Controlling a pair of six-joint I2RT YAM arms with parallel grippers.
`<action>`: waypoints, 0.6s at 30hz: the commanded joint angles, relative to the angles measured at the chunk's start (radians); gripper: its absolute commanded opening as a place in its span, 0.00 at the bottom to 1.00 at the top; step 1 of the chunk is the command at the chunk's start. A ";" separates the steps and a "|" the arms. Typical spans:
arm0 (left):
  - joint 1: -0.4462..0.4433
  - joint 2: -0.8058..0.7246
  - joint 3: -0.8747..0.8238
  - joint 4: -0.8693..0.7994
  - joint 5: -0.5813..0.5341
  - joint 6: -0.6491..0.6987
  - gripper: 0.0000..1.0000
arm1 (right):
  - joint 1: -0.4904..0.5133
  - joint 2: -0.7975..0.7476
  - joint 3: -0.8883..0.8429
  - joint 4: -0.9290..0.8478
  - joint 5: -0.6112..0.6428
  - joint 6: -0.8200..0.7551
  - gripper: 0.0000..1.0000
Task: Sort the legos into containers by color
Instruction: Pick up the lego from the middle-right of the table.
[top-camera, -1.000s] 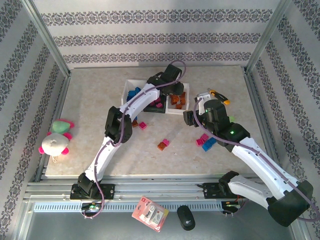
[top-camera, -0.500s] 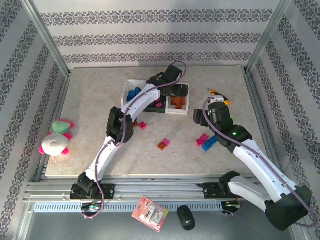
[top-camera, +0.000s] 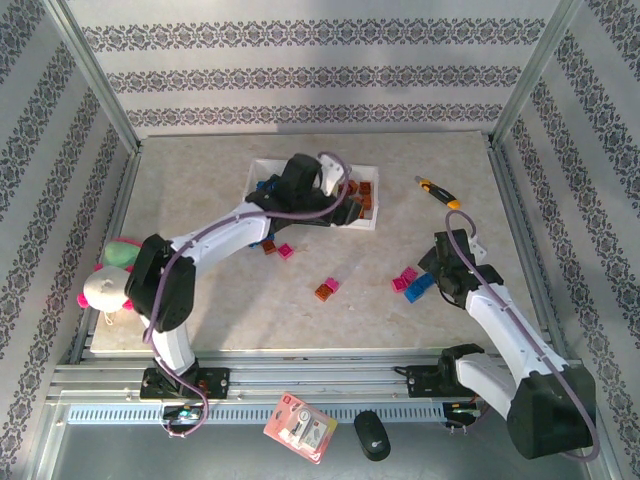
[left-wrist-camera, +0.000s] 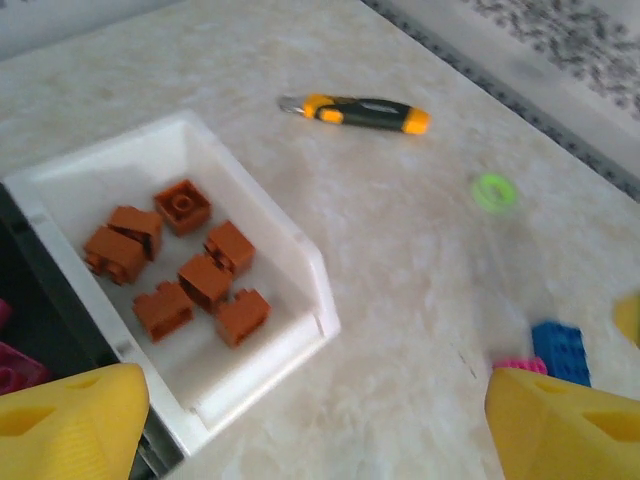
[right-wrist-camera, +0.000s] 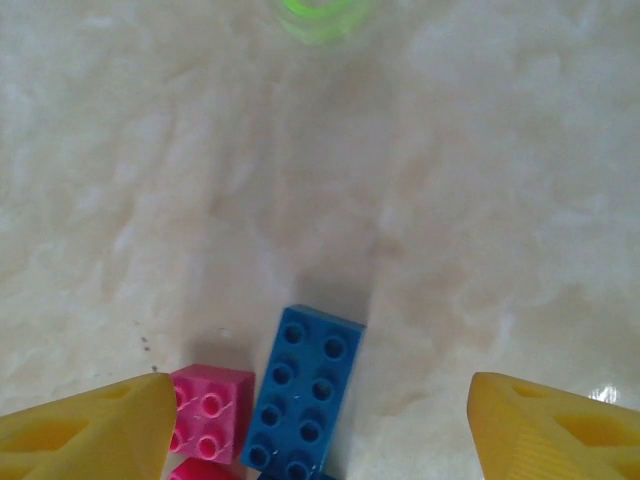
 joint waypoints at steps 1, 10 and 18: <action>-0.010 -0.082 -0.150 0.260 0.147 0.132 0.91 | -0.014 0.038 -0.017 0.031 -0.042 0.073 0.76; -0.022 -0.239 -0.348 0.335 0.236 0.211 0.99 | -0.022 0.219 0.009 0.084 -0.087 0.095 0.69; -0.023 -0.274 -0.405 0.358 0.249 0.241 0.99 | -0.025 0.316 0.011 0.114 -0.087 0.122 0.57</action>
